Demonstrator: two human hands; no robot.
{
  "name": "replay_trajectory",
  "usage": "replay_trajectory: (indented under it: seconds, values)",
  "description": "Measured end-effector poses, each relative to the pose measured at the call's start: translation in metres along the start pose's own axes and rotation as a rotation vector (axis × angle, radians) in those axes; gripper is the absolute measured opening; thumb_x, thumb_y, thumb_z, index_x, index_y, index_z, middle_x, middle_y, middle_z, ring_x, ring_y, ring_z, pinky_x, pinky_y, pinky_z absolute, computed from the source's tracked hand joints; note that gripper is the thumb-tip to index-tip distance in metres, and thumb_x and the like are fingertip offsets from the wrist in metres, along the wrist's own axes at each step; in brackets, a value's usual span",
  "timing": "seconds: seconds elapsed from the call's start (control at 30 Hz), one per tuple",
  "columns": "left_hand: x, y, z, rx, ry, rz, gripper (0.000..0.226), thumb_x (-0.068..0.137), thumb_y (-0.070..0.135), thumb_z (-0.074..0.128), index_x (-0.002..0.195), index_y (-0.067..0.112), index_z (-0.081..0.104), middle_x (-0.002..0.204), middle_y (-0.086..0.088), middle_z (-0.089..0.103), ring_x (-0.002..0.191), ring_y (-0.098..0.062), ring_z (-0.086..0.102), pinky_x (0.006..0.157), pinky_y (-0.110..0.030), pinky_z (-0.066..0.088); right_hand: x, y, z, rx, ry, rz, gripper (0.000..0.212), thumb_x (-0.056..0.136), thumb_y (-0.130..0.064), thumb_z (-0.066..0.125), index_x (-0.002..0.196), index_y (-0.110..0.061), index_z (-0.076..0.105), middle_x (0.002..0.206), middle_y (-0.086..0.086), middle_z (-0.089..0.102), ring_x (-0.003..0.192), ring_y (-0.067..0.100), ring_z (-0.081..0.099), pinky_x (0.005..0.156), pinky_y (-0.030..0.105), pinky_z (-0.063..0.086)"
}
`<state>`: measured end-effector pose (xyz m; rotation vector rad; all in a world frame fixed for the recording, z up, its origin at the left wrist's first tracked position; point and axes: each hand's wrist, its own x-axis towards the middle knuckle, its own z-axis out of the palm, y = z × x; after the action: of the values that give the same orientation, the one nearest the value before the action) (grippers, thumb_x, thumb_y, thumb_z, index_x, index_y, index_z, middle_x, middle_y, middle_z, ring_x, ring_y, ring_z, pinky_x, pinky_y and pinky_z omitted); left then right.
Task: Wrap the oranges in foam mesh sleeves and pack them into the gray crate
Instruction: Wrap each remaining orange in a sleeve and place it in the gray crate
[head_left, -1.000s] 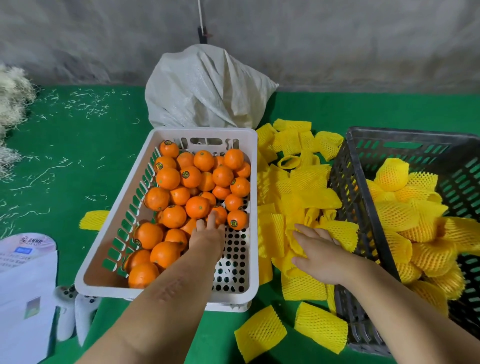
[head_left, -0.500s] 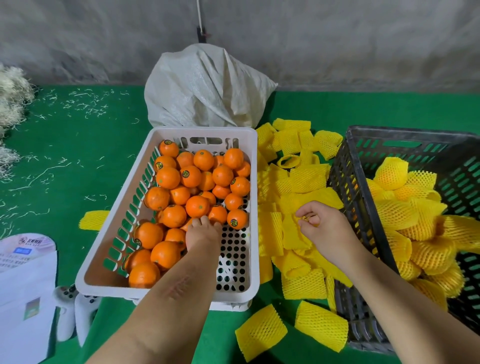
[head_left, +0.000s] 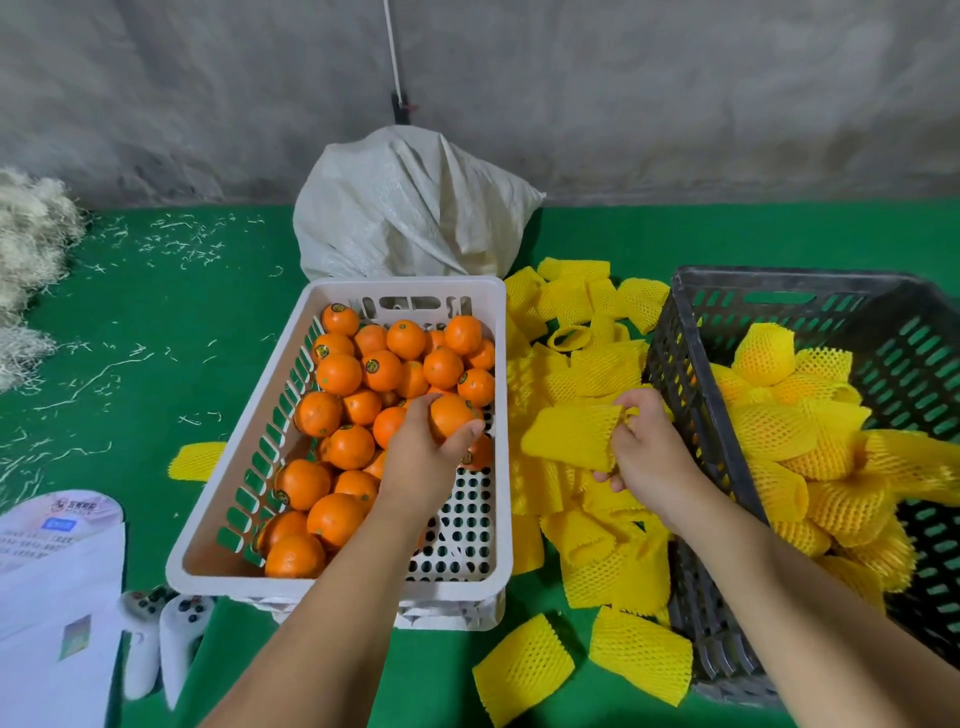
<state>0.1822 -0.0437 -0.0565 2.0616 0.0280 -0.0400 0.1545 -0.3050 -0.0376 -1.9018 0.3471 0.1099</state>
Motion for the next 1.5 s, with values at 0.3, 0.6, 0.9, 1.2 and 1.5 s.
replay_trajectory:
  seconds: [0.3, 0.6, 0.9, 1.2, 1.5]
  values:
    - [-0.062, 0.061, 0.056, -0.589, -0.267, 0.096, 0.055, 0.093, 0.036, 0.079, 0.143, 0.03, 0.056, 0.122, 0.021, 0.068, 0.108, -0.008, 0.071, 0.086, -0.026, 0.059, -0.009, -0.005, -0.003, 0.209, -0.012, -0.028, 0.026, 0.093, -0.008, 0.061, 0.11, -0.027, 0.065, 0.101, 0.005, 0.073, 0.08, 0.02, 0.07, 0.067, 0.036, 0.057]
    - [-0.056, 0.059, 0.048, -0.567, -0.618, 0.074, 0.04, 0.092, 0.025, 0.081, 0.131, 0.028, 0.073, 0.163, 0.009, 0.039, 0.144, -0.019, 0.05, 0.084, -0.034, 0.061, -0.007, 0.0, -0.008, 0.062, 0.287, -0.209, 0.022, 0.085, -0.014, 0.071, 0.076, -0.021, 0.052, 0.065, 0.002, 0.053, 0.058, 0.017, 0.051, 0.055, 0.038, 0.041]
    - [-0.064, 0.06, 0.058, -0.553, -0.388, 0.067, 0.046, 0.094, 0.026, 0.081, 0.137, 0.031, 0.065, 0.133, 0.001, 0.068, 0.116, -0.019, 0.07, 0.092, -0.034, 0.061, -0.008, -0.005, -0.008, 0.073, 0.071, -0.135, 0.02, 0.092, -0.027, 0.075, 0.111, -0.029, 0.069, 0.102, -0.01, 0.069, 0.097, 0.008, 0.066, 0.073, 0.02, 0.053]
    - [-0.059, 0.058, 0.063, -0.459, -0.202, 0.166, 0.065, 0.09, 0.043, 0.079, 0.142, 0.037, 0.04, 0.14, 0.01, 0.043, 0.12, -0.005, 0.059, 0.092, -0.03, 0.059, -0.039, -0.013, -0.011, 0.128, 0.083, -0.381, 0.017, 0.091, -0.019, 0.072, 0.097, -0.034, 0.071, 0.095, -0.017, 0.074, 0.09, 0.0, 0.069, 0.071, 0.012, 0.053]
    - [-0.056, 0.053, 0.061, -0.759, -0.255, -0.028, 0.049, 0.089, 0.035, 0.071, 0.132, 0.042, 0.048, 0.117, 0.0, 0.072, 0.117, -0.026, 0.068, 0.103, -0.049, 0.056, -0.06, -0.01, 0.013, -0.27, 0.108, -0.646, 0.022, 0.092, -0.015, 0.07, 0.107, -0.028, 0.063, 0.103, -0.02, 0.051, 0.096, 0.007, 0.056, 0.076, 0.023, 0.049]
